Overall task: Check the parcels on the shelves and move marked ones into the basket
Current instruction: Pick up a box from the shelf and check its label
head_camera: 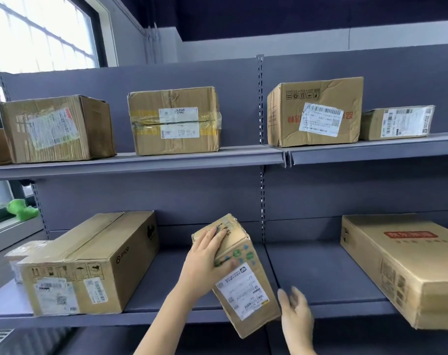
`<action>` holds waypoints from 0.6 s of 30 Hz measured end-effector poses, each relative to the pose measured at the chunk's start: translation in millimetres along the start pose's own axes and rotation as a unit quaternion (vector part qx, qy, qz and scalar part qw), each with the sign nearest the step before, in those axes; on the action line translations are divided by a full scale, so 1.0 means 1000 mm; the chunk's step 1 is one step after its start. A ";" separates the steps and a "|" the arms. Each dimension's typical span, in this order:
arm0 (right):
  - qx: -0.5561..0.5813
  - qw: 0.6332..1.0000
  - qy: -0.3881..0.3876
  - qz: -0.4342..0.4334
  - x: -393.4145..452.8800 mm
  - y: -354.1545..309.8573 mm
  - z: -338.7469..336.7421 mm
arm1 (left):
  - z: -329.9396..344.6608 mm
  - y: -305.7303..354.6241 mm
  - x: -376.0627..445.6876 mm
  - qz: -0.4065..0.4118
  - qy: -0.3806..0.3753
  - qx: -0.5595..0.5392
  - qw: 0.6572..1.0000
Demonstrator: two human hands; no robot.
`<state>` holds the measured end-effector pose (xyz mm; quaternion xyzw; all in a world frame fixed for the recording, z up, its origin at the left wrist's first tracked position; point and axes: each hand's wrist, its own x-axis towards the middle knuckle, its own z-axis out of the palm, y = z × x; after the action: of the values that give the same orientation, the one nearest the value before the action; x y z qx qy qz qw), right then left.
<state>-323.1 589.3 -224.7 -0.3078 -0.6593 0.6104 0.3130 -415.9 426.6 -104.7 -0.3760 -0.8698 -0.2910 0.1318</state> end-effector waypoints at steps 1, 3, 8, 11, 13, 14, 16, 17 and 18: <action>-0.008 1.000 -0.020 0.016 -0.002 0.009 0.001 | 0.000 -0.005 -0.001 -0.001 0.006 -0.011 1.000; -0.014 0.998 -0.058 0.033 -0.003 0.016 0.005 | 0.000 -0.013 -0.004 -0.003 0.021 -0.024 0.999; 0.106 0.985 -0.080 0.106 0.013 0.014 0.009 | 0.001 -0.028 -0.015 -0.036 0.073 -0.019 0.997; 0.175 0.955 -0.182 0.155 0.005 0.011 0.013 | -0.002 -0.037 -0.026 -0.072 0.087 -0.082 0.990; 0.188 0.958 -0.181 0.120 0.002 0.012 0.013 | -0.003 -0.044 -0.036 -0.095 0.096 -0.141 0.981; 0.193 0.962 -0.169 0.092 0.002 0.010 0.013 | -0.004 -0.046 -0.041 -0.105 0.103 -0.170 0.974; 0.189 0.969 -0.155 0.033 -0.001 -0.001 0.013 | -0.005 -0.050 -0.049 -0.118 0.124 -0.223 0.960; 0.177 0.973 -0.147 0.003 -0.001 -0.008 0.013 | -0.005 -0.049 -0.053 -0.123 0.136 -0.246 0.952; 0.163 0.977 -0.139 -0.024 -0.002 -0.015 0.013 | -0.005 -0.049 -0.057 -0.133 0.144 -0.263 0.945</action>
<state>-332.1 579.0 -210.9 -0.1492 -0.5952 0.7388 0.2786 -412.9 364.0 -145.9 -0.2326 -0.7760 -0.5754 0.1127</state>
